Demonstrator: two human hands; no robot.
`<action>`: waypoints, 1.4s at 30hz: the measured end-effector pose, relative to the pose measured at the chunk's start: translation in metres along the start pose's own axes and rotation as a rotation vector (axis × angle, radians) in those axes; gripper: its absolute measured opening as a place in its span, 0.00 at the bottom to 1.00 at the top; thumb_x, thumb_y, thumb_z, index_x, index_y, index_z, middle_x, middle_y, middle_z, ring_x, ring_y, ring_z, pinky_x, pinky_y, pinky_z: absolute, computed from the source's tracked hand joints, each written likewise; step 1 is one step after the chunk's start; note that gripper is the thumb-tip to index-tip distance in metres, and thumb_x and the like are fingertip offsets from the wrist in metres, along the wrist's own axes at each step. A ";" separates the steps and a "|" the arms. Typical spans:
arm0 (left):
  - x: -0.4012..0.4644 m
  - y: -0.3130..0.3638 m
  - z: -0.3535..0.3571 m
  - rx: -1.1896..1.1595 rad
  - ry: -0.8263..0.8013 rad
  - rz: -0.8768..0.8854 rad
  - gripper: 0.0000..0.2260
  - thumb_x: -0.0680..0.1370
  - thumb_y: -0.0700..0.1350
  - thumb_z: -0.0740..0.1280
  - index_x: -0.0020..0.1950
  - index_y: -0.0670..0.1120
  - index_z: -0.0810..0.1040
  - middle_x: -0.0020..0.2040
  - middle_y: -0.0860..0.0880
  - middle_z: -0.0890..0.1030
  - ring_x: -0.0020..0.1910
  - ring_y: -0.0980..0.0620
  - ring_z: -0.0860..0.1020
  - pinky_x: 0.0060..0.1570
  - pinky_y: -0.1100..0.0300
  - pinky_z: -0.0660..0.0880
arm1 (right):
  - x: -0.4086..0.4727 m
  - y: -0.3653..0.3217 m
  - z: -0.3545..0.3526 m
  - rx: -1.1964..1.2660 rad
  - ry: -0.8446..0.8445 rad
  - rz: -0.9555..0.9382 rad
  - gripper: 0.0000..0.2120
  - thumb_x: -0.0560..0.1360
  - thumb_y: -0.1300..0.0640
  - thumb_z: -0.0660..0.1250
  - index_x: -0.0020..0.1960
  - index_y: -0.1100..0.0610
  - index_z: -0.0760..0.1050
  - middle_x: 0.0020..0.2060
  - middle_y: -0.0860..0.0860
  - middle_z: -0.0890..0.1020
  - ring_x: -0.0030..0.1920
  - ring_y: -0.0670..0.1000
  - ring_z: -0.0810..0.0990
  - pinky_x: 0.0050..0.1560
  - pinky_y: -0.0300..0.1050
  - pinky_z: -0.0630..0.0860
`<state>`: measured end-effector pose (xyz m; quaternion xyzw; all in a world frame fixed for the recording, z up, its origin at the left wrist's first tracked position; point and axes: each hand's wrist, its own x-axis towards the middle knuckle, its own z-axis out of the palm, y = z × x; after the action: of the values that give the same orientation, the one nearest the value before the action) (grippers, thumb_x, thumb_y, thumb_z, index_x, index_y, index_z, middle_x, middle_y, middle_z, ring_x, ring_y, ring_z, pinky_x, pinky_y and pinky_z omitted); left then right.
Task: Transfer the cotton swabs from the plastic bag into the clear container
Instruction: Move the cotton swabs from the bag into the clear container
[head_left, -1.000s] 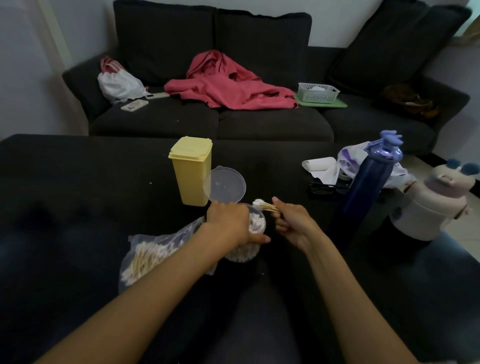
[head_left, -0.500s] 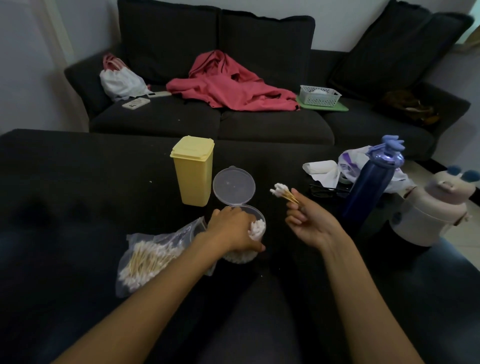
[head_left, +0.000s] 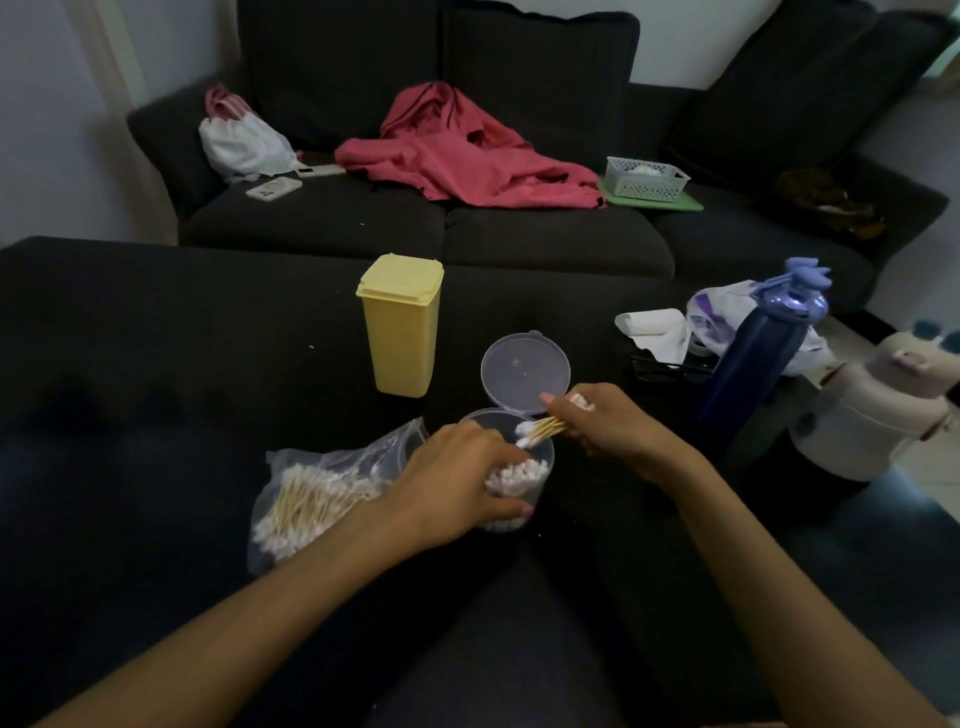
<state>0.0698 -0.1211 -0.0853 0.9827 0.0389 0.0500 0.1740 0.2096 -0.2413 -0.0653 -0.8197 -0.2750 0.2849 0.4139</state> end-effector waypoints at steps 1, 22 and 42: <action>0.000 0.000 0.000 -0.015 -0.003 0.000 0.19 0.73 0.57 0.69 0.63 0.55 0.76 0.52 0.54 0.78 0.53 0.56 0.72 0.53 0.59 0.69 | 0.001 -0.001 0.001 -0.088 0.039 -0.061 0.10 0.78 0.51 0.62 0.43 0.57 0.73 0.34 0.50 0.77 0.33 0.45 0.74 0.35 0.37 0.70; 0.004 -0.001 0.005 0.027 0.127 -0.164 0.24 0.72 0.60 0.69 0.66 0.55 0.73 0.63 0.53 0.73 0.63 0.52 0.66 0.61 0.53 0.65 | 0.009 -0.042 0.004 -0.824 -0.487 0.063 0.10 0.81 0.50 0.54 0.58 0.53 0.67 0.45 0.50 0.73 0.40 0.46 0.71 0.38 0.38 0.68; -0.011 -0.021 0.017 0.001 0.100 -0.086 0.34 0.78 0.62 0.55 0.78 0.48 0.47 0.78 0.52 0.48 0.76 0.58 0.44 0.70 0.63 0.39 | -0.042 0.033 0.034 -0.766 -0.029 -0.396 0.26 0.80 0.44 0.42 0.76 0.48 0.44 0.75 0.40 0.45 0.72 0.34 0.39 0.70 0.33 0.35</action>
<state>0.0594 -0.1080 -0.1095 0.9765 0.0897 0.0916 0.1731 0.1647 -0.2688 -0.0992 -0.8415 -0.5186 0.0890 0.1225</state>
